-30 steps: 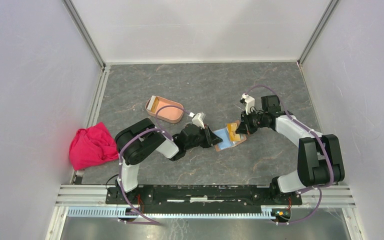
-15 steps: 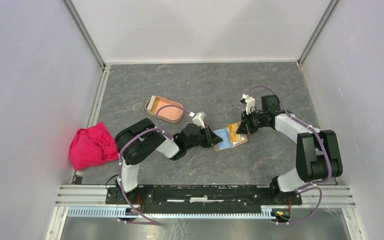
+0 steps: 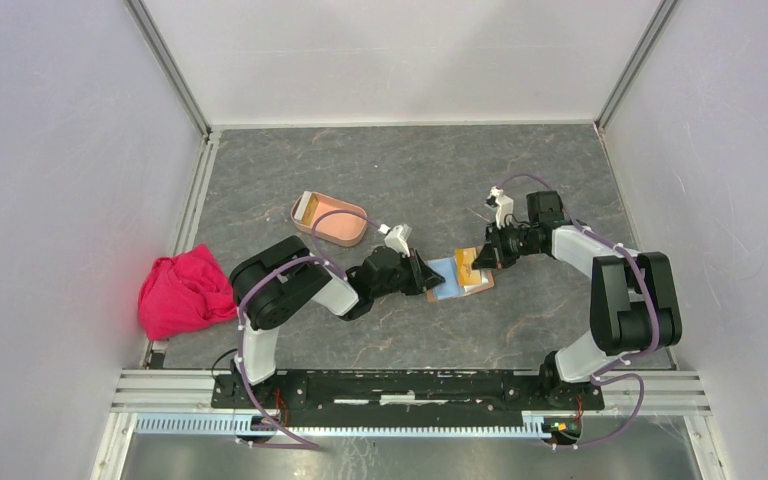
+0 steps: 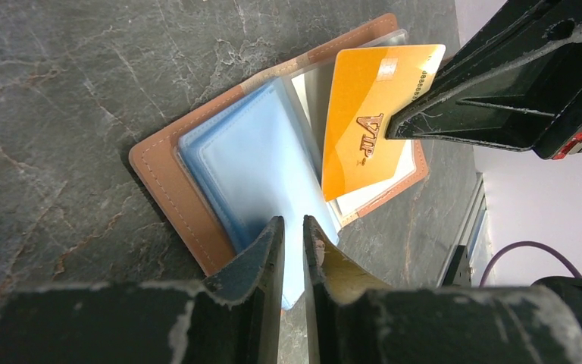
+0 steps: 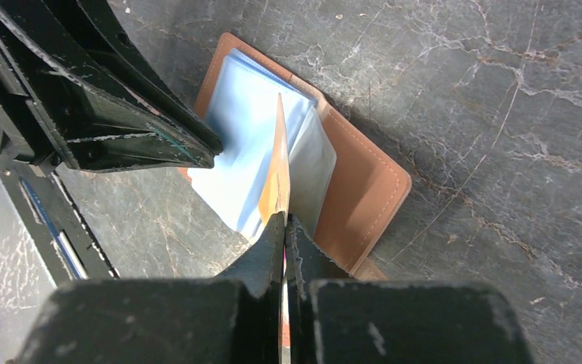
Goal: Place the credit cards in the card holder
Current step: Insert the credit card into the card holder.
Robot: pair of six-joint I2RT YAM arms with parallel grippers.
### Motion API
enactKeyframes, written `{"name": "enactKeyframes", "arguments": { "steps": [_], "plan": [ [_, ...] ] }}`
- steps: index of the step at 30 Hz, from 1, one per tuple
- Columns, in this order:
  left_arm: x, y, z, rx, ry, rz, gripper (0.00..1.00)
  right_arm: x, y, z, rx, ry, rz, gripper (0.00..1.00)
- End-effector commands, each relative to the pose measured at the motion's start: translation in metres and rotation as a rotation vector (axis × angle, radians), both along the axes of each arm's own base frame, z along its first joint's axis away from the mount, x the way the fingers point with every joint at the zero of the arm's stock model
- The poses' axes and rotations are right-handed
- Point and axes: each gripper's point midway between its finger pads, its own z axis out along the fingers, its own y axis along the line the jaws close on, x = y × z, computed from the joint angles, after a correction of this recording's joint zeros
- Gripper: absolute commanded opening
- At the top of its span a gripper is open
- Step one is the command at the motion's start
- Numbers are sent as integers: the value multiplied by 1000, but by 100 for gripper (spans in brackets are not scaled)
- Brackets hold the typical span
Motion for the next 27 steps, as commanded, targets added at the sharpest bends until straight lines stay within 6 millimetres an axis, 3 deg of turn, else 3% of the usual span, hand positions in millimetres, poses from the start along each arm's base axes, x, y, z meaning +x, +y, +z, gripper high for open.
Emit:
{"name": "enactKeyframes", "arguments": {
  "steps": [1, 27],
  "plan": [
    [3, 10, -17, 85, 8, 30, 22, -7, 5, 1, 52, 53, 12, 0],
    [3, 14, -18, 95, -1, 34, 22, -7, 3, 16, 151, 66, -24, 0]
  ]
}}
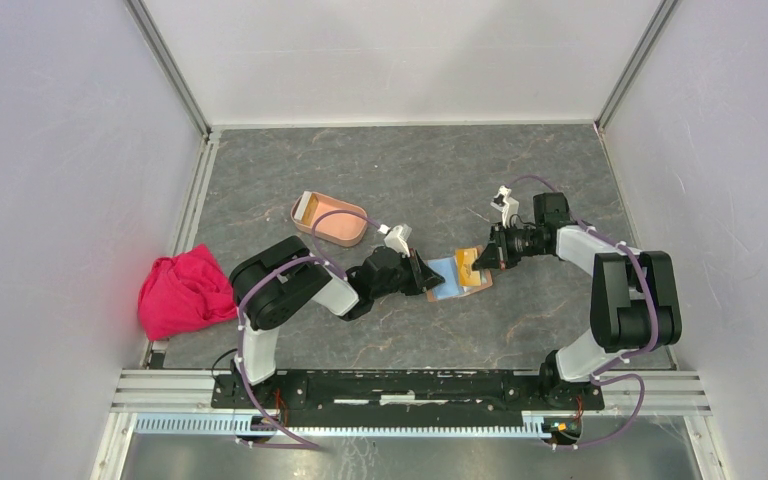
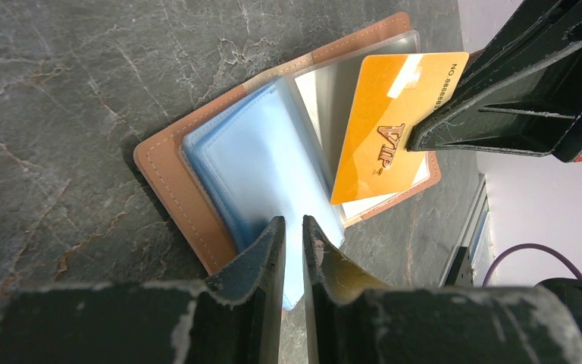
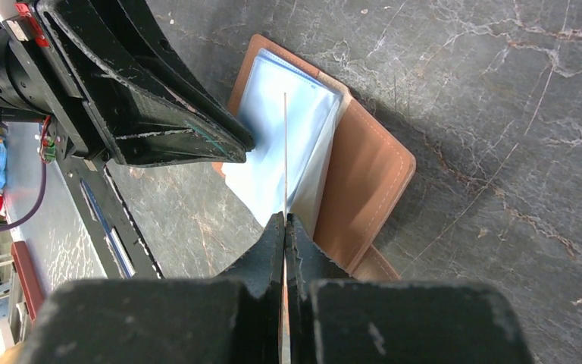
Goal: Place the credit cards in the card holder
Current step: Insert the credit card into the card holder.
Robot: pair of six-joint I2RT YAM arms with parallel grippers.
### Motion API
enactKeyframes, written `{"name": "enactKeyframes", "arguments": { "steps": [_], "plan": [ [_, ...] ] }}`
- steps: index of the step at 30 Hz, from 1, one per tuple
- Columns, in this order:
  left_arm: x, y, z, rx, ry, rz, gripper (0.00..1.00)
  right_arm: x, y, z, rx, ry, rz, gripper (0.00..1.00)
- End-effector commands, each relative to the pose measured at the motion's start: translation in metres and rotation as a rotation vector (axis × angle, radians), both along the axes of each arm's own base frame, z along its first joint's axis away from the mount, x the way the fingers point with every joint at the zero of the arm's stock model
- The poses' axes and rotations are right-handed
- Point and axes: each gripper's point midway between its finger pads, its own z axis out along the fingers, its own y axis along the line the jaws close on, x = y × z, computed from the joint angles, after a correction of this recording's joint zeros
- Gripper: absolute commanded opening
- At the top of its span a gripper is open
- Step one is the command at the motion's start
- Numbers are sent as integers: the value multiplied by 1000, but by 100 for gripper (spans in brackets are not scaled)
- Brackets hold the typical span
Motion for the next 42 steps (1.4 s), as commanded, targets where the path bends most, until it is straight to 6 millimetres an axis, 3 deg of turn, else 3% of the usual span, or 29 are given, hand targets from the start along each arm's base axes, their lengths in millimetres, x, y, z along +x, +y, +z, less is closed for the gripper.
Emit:
{"name": "enactKeyframes", "arguments": {
  "steps": [1, 28, 42],
  "plan": [
    [2, 13, -16, 88, -2, 26, 22, -2, 3, 6, 34, -4, 4, 0],
    [1, 13, -15, 80, -7, 17, 22, 1, -7, -23, -45, 60, -62, 0],
    [0, 10, -16, 74, -6, 2, 22, -2, -3, -32, -52, 97, -66, 2]
  ]
}}
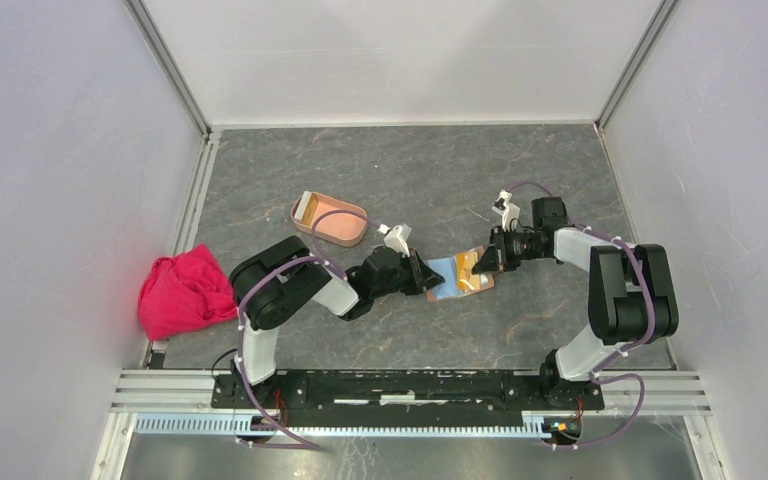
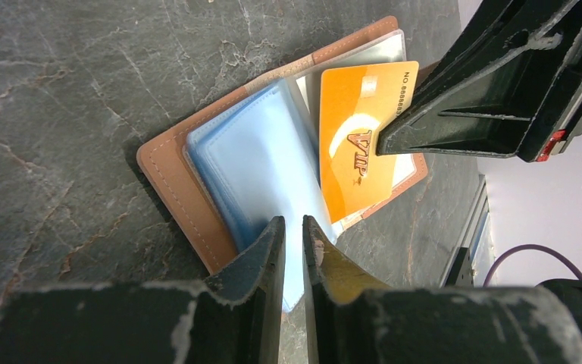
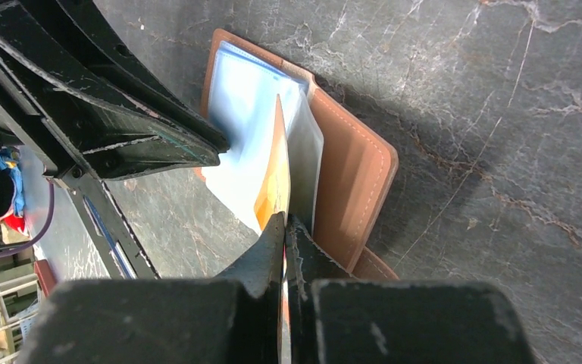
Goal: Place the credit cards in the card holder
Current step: Insert the credit card into the card holder.
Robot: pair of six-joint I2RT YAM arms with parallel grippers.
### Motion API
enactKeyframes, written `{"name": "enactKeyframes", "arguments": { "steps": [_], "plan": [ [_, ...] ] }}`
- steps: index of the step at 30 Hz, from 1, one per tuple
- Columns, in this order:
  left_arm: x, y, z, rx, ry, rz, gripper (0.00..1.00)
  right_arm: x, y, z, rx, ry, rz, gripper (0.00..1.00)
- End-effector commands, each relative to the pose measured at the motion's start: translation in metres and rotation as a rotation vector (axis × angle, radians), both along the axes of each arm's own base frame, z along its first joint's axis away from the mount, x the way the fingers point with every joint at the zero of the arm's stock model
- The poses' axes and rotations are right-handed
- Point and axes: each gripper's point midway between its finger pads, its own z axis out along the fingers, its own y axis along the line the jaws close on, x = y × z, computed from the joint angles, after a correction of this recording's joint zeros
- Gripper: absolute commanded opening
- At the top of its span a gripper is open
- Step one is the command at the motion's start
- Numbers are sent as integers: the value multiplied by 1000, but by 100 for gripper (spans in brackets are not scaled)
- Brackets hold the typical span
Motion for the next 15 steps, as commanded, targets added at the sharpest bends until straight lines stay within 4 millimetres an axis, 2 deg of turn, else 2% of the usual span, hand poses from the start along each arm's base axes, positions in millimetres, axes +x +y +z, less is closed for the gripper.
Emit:
{"name": "enactKeyframes", "arguments": {
  "steps": [1, 15],
  "plan": [
    [0, 10, -16, 75, -6, 2, 22, -1, 0, -14, -43, 16, 2, 2],
    [-2, 10, -16, 71, -8, -9, 22, -2, 5, -20, -59, 35, 22, 9]
  ]
}}
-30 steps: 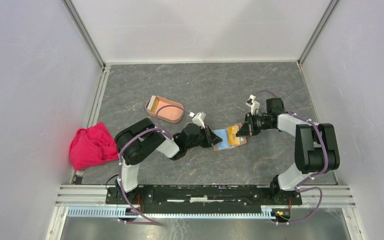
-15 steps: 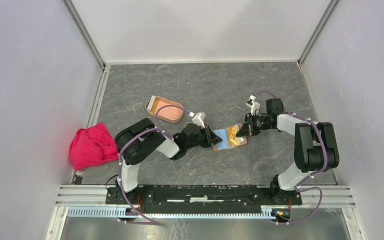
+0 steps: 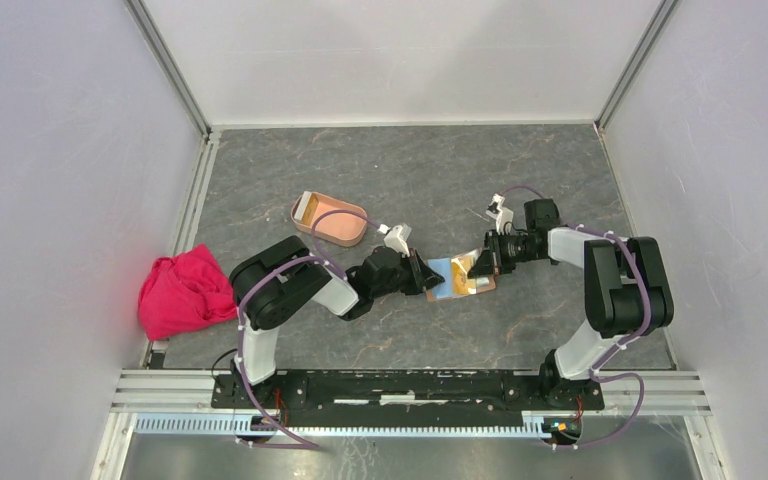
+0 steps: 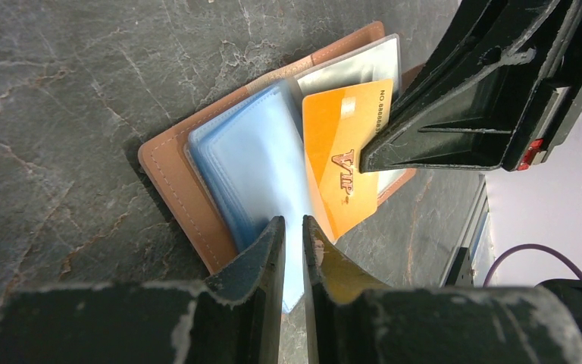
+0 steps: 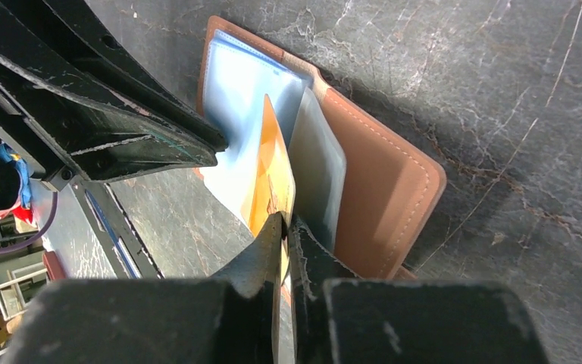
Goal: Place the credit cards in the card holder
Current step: Insert the credit card into the card holder.
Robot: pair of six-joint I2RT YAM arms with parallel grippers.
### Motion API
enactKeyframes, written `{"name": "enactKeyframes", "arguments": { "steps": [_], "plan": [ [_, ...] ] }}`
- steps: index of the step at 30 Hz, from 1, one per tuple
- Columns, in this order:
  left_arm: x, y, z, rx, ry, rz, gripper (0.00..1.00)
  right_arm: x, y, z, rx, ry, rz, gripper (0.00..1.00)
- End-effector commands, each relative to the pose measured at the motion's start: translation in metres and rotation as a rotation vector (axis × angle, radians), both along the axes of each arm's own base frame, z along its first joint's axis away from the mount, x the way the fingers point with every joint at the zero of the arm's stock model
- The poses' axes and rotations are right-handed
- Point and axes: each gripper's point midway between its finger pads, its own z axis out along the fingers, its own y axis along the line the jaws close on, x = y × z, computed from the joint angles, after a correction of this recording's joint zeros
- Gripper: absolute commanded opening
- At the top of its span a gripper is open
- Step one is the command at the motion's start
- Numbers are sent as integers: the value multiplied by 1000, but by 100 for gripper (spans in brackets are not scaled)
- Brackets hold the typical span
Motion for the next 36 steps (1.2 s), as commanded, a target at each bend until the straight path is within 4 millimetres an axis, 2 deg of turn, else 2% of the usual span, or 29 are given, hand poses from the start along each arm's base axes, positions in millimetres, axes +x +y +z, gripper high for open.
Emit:
{"name": "enactKeyframes", "arguments": {
  "steps": [1, 6, 13, 16, 21, 28, 32, 36],
  "plan": [
    [-2, 10, -16, 72, -7, -7, 22, 4, -3, -10, -55, -9, 3, 10],
    [-3, 8, -14, 64, -11, -18, 22, 6, -2, -12, -61, -4, 5, 17],
    [-3, 8, -11, 52, -23, -24, 22, 11, -3, -9, -75, -20, 12, 17],
    [-3, 8, -11, 50, -24, -24, 22, 11, -4, -9, -86, -31, 8, 15],
    [-4, 8, -10, 47, -27, -27, 22, 11, -6, -7, -93, -33, -2, 0],
    [-5, 7, -6, 33, -42, -35, 22, 12, -11, 2, -109, -22, -97, 0],
    [-5, 7, -5, 28, -50, -41, 22, 12, -17, -5, -145, 5, -166, 0],
    [-5, 7, -4, 26, -52, -44, 22, 9, -15, -11, -140, 46, -167, 0]
  ]
}}
